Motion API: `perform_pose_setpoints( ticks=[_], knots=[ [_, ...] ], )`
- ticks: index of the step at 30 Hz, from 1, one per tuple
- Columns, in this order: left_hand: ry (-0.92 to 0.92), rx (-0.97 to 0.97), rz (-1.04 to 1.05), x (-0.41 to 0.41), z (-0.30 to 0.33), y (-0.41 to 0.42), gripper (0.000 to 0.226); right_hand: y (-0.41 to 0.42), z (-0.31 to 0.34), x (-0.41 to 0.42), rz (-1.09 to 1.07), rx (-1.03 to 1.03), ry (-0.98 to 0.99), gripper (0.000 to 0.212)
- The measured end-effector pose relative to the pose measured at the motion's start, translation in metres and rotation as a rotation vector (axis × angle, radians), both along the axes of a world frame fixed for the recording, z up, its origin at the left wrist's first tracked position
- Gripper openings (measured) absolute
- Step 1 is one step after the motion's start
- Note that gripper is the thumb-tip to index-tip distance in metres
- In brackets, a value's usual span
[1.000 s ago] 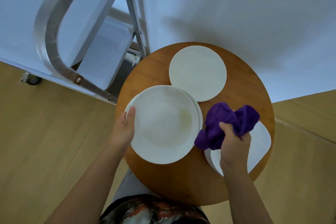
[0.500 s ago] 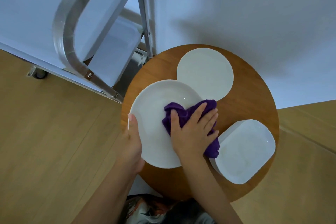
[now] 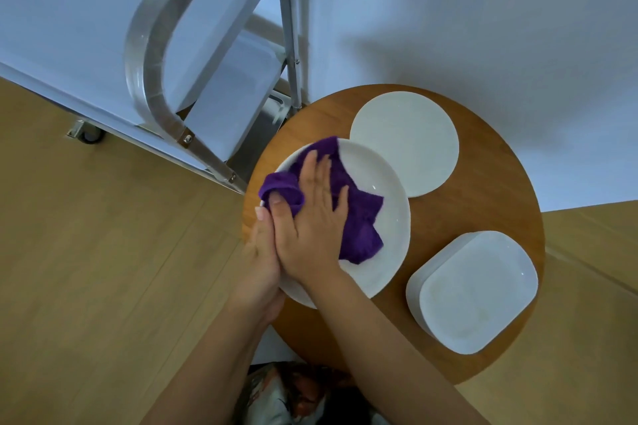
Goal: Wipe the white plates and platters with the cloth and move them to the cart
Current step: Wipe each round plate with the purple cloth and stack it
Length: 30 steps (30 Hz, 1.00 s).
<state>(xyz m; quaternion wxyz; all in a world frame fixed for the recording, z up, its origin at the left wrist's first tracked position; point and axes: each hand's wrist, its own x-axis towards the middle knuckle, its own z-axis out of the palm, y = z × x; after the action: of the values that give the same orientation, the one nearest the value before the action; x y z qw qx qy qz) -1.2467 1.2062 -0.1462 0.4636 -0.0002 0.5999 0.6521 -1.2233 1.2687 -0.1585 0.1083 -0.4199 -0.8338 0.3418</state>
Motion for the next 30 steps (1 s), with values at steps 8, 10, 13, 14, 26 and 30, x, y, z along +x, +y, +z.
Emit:
perform_pose_setpoints(
  ticks=[8, 10, 13, 14, 26, 30],
  knots=[
    [-0.216, -0.047, 0.093, -0.017, -0.004, -0.002, 0.079, -0.018, 0.003, 0.040, 0.245, -0.434, 0.175, 0.045],
    [-0.291, -0.049, 0.100, -0.012, -0.008, -0.006, 0.078, -0.020, -0.002, 0.053, 0.274, -0.423, 0.137, 0.046],
    [-0.340, -0.061, 0.132, -0.004, -0.016, -0.010, 0.076, -0.018, -0.004, 0.068, 0.352, -0.294, 0.105, 0.051],
    [-0.337, -0.052, 0.124, -0.003, -0.018, -0.010, 0.074, -0.017, -0.005, 0.073, 0.364, -0.236, 0.105, 0.050],
    [-0.322, -0.118, -0.088, -0.016, -0.012, 0.007, 0.079, -0.001, -0.015, 0.104, 0.439, 0.208, -0.142, 0.060],
    [-0.289, -0.234, -0.091, -0.010, -0.006, 0.012, 0.081, 0.009, -0.012, 0.076, 0.599, 0.290, -0.170, 0.061]
  ],
)
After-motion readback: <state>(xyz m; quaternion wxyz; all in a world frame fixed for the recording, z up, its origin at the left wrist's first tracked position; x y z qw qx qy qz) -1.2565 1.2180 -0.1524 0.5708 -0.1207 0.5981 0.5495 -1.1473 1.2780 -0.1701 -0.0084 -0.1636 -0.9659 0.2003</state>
